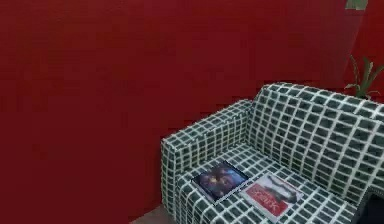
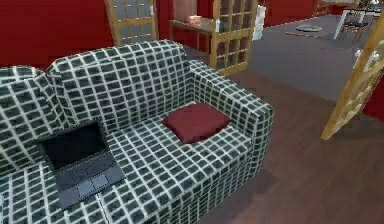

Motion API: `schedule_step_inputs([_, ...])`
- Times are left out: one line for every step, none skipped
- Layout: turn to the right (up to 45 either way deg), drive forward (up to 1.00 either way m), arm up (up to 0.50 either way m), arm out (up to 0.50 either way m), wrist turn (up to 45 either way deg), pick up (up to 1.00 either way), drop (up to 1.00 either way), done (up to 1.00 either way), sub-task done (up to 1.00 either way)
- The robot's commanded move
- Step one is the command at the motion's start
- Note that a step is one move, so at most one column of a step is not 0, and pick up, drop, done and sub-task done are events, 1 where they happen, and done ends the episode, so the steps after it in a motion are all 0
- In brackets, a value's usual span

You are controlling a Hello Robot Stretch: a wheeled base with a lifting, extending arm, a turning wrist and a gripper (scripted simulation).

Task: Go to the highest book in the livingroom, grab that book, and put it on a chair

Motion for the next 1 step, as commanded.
schedule_step_inputs([-45.0, 0.0, 0.0, 0.0, 0.0, 0.0, 0.0, 0.0, 0.0])
